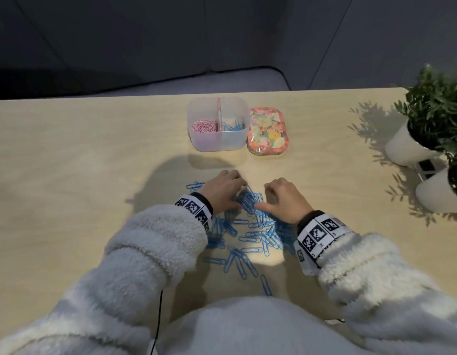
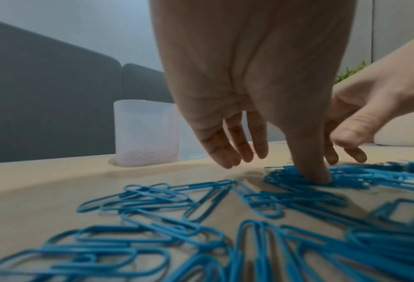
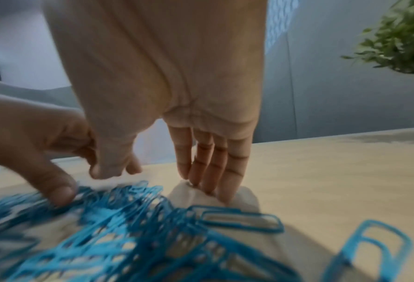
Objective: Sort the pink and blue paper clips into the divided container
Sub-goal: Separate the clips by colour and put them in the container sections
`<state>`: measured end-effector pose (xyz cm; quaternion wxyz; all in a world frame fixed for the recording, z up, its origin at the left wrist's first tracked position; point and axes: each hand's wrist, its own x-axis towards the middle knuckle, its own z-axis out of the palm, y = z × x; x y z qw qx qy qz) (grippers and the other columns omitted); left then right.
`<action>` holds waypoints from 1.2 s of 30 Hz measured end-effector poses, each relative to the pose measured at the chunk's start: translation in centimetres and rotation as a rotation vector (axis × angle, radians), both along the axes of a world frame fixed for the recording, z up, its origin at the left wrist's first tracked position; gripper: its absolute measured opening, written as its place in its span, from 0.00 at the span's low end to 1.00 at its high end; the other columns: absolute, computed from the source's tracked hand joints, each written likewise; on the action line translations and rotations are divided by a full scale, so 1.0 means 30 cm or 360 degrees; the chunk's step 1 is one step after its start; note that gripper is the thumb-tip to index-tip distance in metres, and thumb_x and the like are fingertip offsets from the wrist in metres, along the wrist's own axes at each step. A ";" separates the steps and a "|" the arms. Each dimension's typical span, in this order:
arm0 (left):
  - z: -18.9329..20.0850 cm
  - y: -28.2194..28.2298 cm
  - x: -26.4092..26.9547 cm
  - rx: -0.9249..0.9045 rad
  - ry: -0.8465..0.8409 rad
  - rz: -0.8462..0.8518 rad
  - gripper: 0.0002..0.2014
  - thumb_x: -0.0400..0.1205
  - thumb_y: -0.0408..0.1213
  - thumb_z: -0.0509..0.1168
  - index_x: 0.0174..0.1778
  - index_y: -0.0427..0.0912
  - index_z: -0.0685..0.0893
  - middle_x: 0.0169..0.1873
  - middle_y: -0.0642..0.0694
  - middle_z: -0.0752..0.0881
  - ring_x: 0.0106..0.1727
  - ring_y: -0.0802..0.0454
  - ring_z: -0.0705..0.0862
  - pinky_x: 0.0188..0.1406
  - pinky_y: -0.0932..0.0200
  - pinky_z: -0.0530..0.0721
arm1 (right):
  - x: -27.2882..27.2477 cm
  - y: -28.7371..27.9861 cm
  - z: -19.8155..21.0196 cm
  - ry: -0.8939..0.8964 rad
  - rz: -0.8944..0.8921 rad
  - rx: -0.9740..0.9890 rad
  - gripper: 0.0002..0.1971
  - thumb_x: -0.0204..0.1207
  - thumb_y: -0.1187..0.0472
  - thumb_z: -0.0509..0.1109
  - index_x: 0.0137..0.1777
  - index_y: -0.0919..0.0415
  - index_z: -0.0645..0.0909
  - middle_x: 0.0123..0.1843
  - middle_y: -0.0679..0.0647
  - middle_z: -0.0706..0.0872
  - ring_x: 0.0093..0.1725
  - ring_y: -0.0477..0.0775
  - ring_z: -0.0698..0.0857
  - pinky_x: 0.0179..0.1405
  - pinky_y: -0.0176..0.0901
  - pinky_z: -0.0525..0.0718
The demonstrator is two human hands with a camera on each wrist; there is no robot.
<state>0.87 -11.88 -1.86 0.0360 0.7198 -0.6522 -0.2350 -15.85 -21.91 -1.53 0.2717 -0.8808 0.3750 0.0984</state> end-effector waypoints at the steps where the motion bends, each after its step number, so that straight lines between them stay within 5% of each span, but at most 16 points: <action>1: 0.003 -0.002 -0.007 0.0025 -0.0019 -0.0039 0.28 0.72 0.46 0.72 0.68 0.43 0.75 0.62 0.42 0.76 0.63 0.43 0.73 0.63 0.48 0.75 | 0.005 0.020 0.002 0.0043 0.0054 -0.0005 0.31 0.64 0.40 0.75 0.60 0.62 0.78 0.58 0.60 0.78 0.61 0.62 0.75 0.61 0.54 0.77; 5: 0.007 -0.017 -0.030 0.0030 -0.0042 -0.0069 0.18 0.76 0.38 0.67 0.63 0.41 0.79 0.59 0.40 0.79 0.61 0.41 0.76 0.60 0.48 0.76 | 0.047 0.101 -0.008 0.0016 0.0147 -0.0117 0.26 0.65 0.53 0.77 0.62 0.62 0.77 0.60 0.60 0.75 0.62 0.62 0.74 0.59 0.53 0.78; 9: 0.015 -0.014 -0.033 0.0022 -0.0043 -0.0033 0.11 0.79 0.33 0.63 0.56 0.37 0.80 0.55 0.38 0.81 0.58 0.40 0.79 0.53 0.47 0.77 | 0.072 0.104 0.000 -0.0092 0.0105 -0.0104 0.15 0.70 0.70 0.66 0.57 0.65 0.81 0.57 0.65 0.80 0.59 0.67 0.79 0.57 0.54 0.78; 15: 0.008 0.005 -0.009 -0.0022 0.0080 0.0079 0.09 0.77 0.31 0.64 0.51 0.34 0.83 0.54 0.36 0.82 0.57 0.39 0.80 0.54 0.47 0.77 | 0.064 0.050 -0.002 -0.0134 -0.0001 0.0066 0.06 0.68 0.71 0.68 0.41 0.62 0.83 0.43 0.61 0.87 0.43 0.59 0.83 0.45 0.42 0.76; 18: 0.009 0.015 0.003 -0.0016 0.0054 0.0110 0.08 0.78 0.31 0.64 0.51 0.36 0.82 0.52 0.37 0.83 0.56 0.39 0.80 0.52 0.47 0.76 | 0.071 -0.004 0.023 -0.0210 -0.0123 0.0293 0.11 0.68 0.73 0.71 0.32 0.56 0.80 0.35 0.56 0.84 0.36 0.52 0.80 0.40 0.36 0.76; 23: 0.016 0.030 0.019 -0.0035 0.0092 0.0204 0.13 0.79 0.28 0.62 0.58 0.39 0.79 0.54 0.38 0.84 0.56 0.40 0.81 0.52 0.49 0.77 | 0.153 -0.110 0.146 -0.0323 -0.0210 0.0522 0.15 0.68 0.73 0.75 0.27 0.57 0.78 0.20 0.44 0.80 0.22 0.37 0.77 0.31 0.32 0.77; 25: 0.024 0.031 0.024 -0.0037 0.0118 0.0189 0.11 0.79 0.29 0.63 0.56 0.37 0.82 0.55 0.38 0.83 0.56 0.39 0.81 0.52 0.49 0.76 | 0.204 -0.145 0.197 -0.0243 -0.0128 0.0562 0.08 0.70 0.73 0.74 0.32 0.65 0.82 0.14 0.41 0.81 0.22 0.40 0.79 0.30 0.35 0.81; 27: 0.034 0.035 0.030 -0.0068 0.0168 0.0231 0.11 0.78 0.30 0.63 0.55 0.36 0.84 0.55 0.37 0.83 0.57 0.39 0.81 0.53 0.50 0.75 | 0.252 -0.171 0.244 -0.0175 -0.0069 0.0575 0.02 0.71 0.74 0.73 0.40 0.70 0.83 0.14 0.42 0.81 0.23 0.44 0.79 0.25 0.33 0.82; 30: 0.044 0.045 0.045 -0.0148 0.0218 0.0325 0.11 0.78 0.30 0.64 0.54 0.35 0.85 0.54 0.36 0.84 0.56 0.39 0.82 0.53 0.50 0.76 | 0.327 -0.222 0.296 -0.0240 -0.0098 0.0481 0.09 0.70 0.75 0.73 0.32 0.64 0.80 0.22 0.55 0.81 0.19 0.48 0.77 0.22 0.39 0.80; 34: 0.055 0.058 0.063 -0.0164 0.0232 0.0329 0.10 0.78 0.31 0.65 0.54 0.35 0.85 0.52 0.36 0.84 0.55 0.38 0.82 0.52 0.52 0.73 | 0.446 -0.286 0.345 -0.0537 -0.0299 0.0424 0.14 0.70 0.75 0.73 0.27 0.60 0.77 0.14 0.46 0.79 0.13 0.38 0.76 0.17 0.28 0.79; 36: 0.064 0.064 0.071 -0.0184 0.0232 0.0339 0.10 0.78 0.32 0.65 0.53 0.36 0.85 0.52 0.36 0.84 0.54 0.39 0.82 0.51 0.53 0.73 | 0.503 -0.301 0.360 -0.0675 -0.0405 0.0439 0.15 0.70 0.74 0.73 0.26 0.59 0.77 0.20 0.49 0.80 0.17 0.39 0.78 0.18 0.29 0.80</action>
